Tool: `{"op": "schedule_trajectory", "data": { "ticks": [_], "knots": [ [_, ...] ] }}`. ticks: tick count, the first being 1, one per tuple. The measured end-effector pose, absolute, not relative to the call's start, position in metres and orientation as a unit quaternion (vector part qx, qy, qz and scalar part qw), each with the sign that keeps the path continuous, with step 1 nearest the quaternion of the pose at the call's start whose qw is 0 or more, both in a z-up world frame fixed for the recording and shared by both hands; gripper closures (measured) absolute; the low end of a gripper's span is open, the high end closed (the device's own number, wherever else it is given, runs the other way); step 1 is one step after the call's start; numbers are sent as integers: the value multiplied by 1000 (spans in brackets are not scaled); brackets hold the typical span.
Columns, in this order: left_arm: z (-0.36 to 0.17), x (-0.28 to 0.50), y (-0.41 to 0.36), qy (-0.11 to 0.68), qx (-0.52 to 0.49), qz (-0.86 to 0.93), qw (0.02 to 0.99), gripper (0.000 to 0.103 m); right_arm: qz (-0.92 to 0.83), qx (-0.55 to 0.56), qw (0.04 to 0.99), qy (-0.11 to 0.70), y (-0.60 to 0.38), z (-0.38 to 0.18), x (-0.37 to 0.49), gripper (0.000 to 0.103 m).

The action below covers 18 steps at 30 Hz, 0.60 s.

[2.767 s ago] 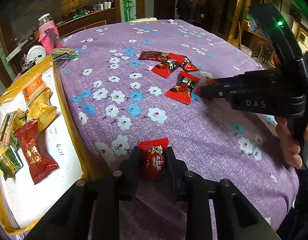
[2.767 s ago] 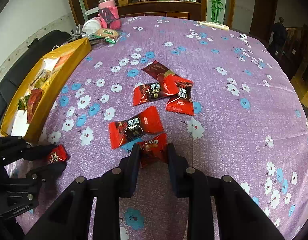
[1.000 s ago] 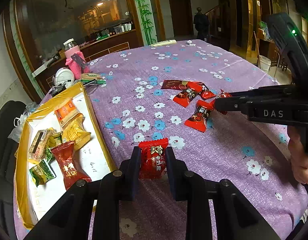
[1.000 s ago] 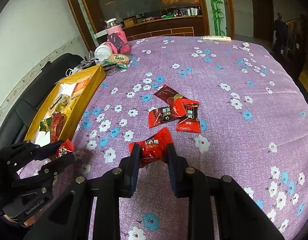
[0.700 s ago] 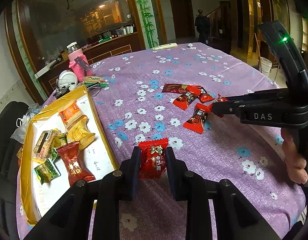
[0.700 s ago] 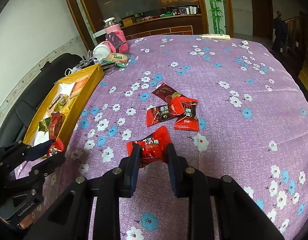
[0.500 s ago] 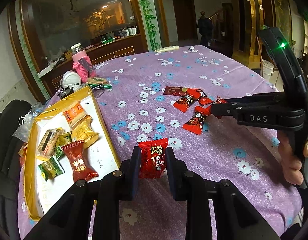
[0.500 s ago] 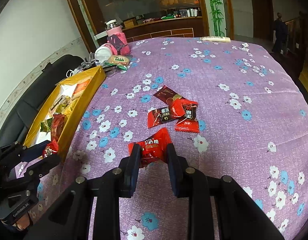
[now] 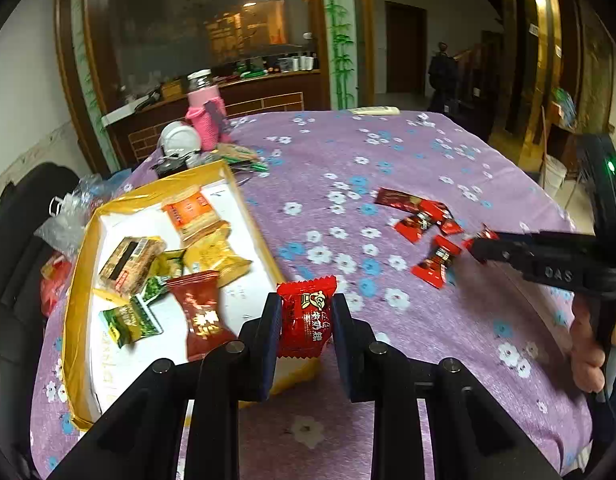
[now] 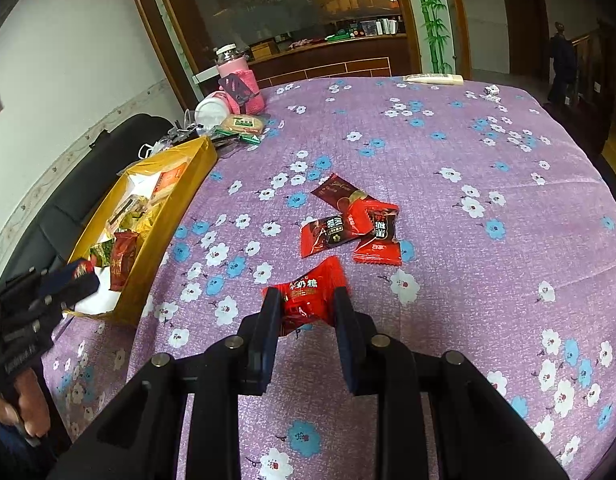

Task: Organize snacks
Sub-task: 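Carry both held red candies over to the white box lid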

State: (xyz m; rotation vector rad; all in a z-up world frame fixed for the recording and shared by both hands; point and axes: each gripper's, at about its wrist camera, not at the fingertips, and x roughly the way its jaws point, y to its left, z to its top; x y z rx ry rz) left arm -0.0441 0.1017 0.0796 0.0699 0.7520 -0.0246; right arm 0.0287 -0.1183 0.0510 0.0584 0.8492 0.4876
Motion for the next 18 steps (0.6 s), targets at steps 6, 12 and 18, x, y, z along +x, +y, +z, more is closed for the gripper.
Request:
{"op": "schedule_trajectory", "data": {
  "ticks": [6,12,18],
  "knots": [
    [81,-38,131,365,12,9,931,78,236,23,880,411,-115,49,29,78],
    [75,-35,163,366,-12,28,930,77,229,23,880,416,-114,46,32,78],
    [65,-39,189,371,-36,42,927,77,232,29,875,425,-107,50,30,78]
  ]
}}
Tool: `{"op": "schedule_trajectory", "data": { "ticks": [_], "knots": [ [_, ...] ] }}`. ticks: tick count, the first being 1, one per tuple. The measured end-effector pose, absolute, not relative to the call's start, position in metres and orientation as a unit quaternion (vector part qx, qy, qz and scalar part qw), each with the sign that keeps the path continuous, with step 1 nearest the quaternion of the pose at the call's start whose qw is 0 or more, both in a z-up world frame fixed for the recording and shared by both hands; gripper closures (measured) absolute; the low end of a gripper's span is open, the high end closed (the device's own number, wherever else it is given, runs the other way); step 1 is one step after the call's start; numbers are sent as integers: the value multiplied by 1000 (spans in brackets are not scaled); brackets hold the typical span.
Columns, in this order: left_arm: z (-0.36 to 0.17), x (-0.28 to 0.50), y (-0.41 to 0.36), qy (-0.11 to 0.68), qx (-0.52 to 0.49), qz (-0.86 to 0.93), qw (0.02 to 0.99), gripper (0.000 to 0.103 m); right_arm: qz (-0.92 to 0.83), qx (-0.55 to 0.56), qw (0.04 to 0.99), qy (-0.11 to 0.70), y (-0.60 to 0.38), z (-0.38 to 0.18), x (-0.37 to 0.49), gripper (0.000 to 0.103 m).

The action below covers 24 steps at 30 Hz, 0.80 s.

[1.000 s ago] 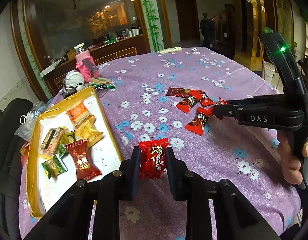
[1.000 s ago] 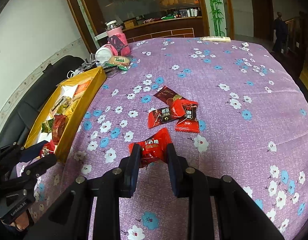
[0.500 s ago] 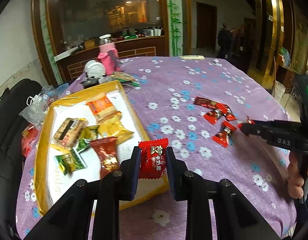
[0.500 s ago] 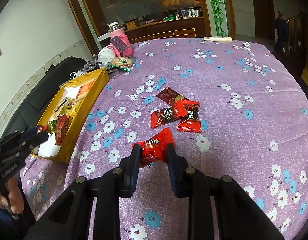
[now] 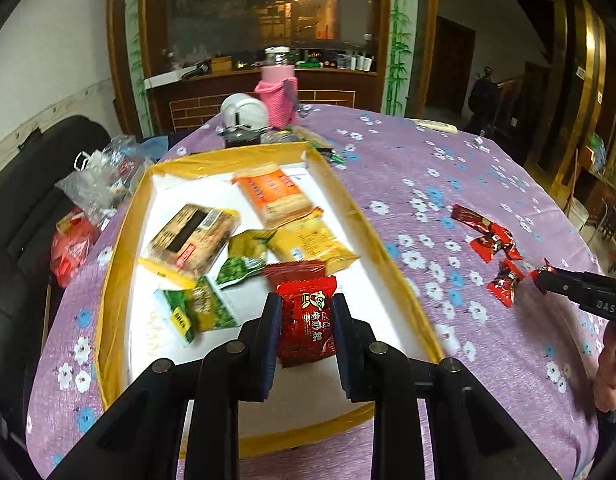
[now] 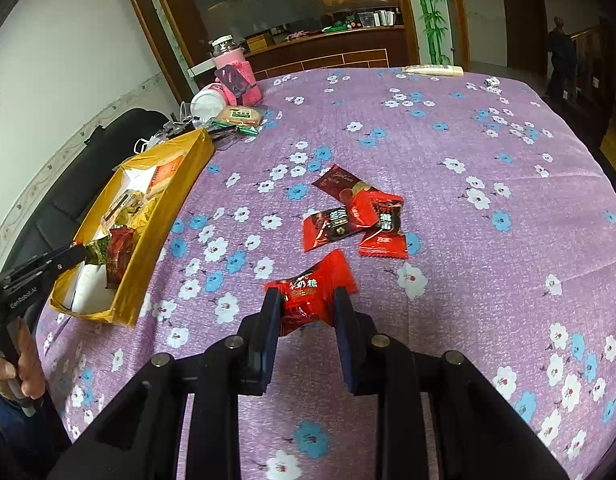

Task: Organize snacks
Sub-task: 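Carry both held red candies over to the white box lid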

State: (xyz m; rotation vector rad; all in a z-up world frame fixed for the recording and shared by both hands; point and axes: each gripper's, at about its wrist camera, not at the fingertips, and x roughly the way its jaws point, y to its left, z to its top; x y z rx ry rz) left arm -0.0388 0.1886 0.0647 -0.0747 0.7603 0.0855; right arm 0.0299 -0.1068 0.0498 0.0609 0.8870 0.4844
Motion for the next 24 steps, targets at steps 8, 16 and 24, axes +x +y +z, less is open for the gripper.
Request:
{"op": "schedule_trajectory", "data": {
  "ticks": [8,16,24],
  "knots": [
    [62,-44,202,367,-47,45,928,77,278,-4,869,411,-57,72,10,78],
    [60,-47,211,366,-52,50,928,77,311,-27,858,408,-11,79,2,78],
    [57,-47,221,366,-59,58,927,77,336,-53,848,407,30,80,-1,78]
  ]
}}
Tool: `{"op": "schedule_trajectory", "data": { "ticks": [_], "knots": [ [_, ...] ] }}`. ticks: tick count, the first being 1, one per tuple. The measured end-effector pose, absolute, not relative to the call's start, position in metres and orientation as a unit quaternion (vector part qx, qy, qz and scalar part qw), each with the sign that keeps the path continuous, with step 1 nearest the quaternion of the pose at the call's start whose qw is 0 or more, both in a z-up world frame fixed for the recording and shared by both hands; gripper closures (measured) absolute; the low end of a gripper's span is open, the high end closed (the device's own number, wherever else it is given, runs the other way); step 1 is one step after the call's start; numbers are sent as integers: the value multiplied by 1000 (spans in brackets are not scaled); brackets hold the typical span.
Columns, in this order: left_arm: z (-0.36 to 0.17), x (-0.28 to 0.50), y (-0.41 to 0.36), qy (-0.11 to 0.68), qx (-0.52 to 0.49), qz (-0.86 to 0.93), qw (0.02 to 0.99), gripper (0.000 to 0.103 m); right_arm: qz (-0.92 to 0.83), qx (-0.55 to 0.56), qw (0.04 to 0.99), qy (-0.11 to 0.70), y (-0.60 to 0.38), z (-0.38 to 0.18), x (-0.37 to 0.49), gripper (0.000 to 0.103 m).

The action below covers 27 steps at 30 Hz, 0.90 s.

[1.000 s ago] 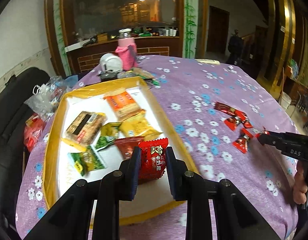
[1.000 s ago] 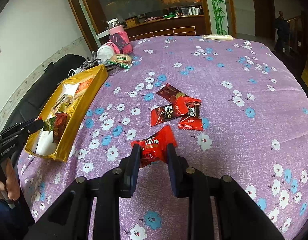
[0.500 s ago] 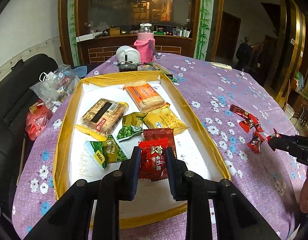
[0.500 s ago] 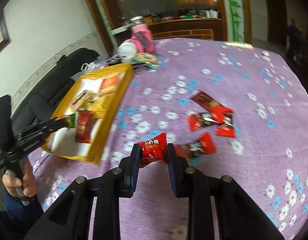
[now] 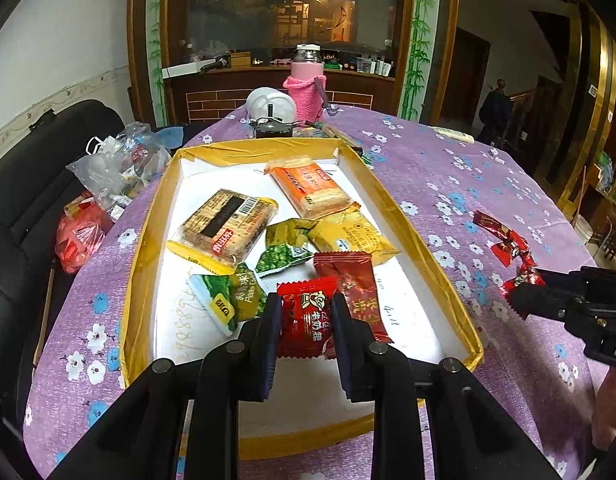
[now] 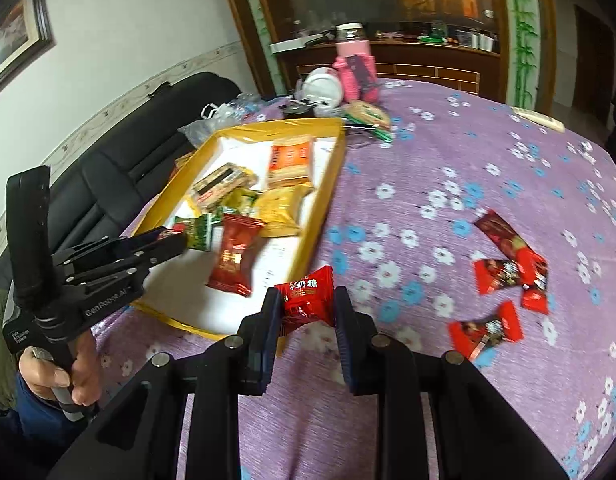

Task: Organize snacks
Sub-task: 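Carry both held red candies over to the white box lid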

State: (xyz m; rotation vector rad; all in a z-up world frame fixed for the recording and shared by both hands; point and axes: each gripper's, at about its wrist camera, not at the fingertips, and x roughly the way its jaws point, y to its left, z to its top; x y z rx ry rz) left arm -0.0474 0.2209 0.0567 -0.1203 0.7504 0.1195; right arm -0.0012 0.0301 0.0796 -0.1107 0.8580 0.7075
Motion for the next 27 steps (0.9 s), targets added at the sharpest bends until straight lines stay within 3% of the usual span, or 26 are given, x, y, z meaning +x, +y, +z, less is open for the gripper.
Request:
{"op": "schedule_trajectory", "data": {
  "ticks": [27],
  "knots": [
    [40,-45,245,378,-80,79,919,77,363,-103,825,420,106,59,-10,78]
  ]
}}
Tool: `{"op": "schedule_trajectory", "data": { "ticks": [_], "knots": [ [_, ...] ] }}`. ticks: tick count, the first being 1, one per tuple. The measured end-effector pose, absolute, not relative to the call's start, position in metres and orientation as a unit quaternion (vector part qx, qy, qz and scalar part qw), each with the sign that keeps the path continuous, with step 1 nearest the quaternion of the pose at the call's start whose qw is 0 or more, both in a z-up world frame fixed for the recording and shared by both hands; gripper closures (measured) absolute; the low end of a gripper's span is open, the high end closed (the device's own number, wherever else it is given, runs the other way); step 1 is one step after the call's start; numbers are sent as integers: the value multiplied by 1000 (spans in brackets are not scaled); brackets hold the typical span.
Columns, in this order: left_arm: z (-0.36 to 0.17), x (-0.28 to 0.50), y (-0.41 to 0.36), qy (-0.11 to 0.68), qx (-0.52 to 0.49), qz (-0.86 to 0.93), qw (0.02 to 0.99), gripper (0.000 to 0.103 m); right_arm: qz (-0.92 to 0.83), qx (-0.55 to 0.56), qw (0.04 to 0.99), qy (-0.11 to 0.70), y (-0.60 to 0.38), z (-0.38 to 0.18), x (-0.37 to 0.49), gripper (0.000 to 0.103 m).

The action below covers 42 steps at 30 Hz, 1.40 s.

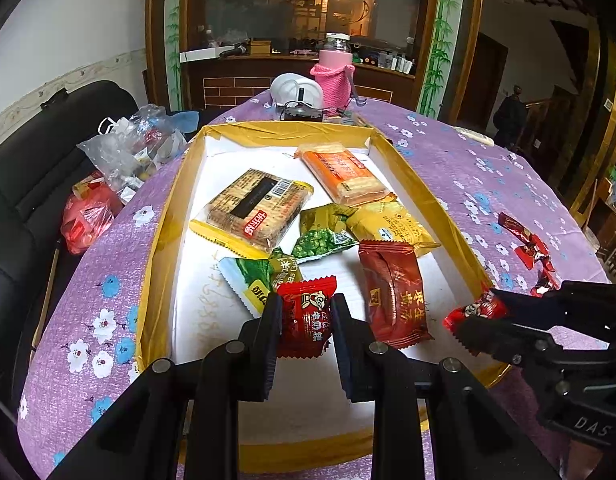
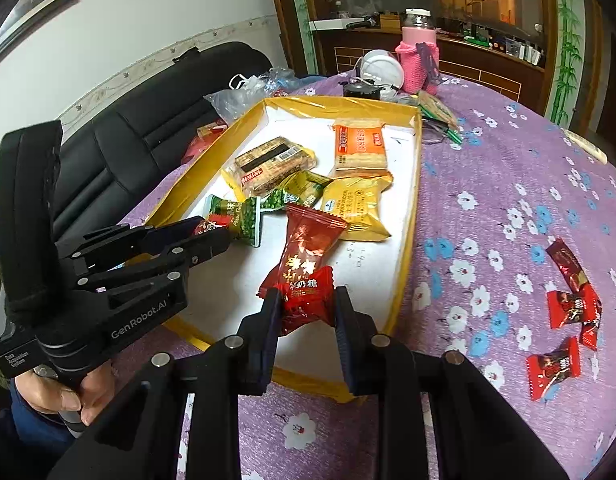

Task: Organize snacks
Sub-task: 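Carry both held red candies over to the white box lid, then lower both red candies into the box lid and open both grippers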

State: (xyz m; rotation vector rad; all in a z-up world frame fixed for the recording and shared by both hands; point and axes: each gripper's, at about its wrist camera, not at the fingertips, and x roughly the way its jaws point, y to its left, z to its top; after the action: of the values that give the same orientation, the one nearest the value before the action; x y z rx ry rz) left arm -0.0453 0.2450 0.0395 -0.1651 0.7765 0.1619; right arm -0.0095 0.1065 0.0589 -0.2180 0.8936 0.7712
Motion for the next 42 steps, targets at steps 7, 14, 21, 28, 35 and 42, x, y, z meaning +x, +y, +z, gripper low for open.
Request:
{"op": "schedule_trajectory", "data": {
  "ticks": [7,14,21,28,35,42],
  "knots": [
    [34,-42,246,384,-79,82,916,77,363,-94,820,432,108,50,-5,78],
    [29,-39,242,390,-74,78,915,77,364,-93,815,442,109,42,-3,78],
    [26,-36,234,394,-61,75,914,77,363,-94,812,447,109,36,-4,78],
    [24,-37,228,393,-41,78,915,77,367,-99,814,438,110,33,-5,78],
    [23,-35,226,396,-37,77,914,77,368,-104,817,432,110,33,-7,78],
    [23,-35,226,396,-36,80,914,77,367,-125,818,426,117,30,-14,78]
  ]
}}
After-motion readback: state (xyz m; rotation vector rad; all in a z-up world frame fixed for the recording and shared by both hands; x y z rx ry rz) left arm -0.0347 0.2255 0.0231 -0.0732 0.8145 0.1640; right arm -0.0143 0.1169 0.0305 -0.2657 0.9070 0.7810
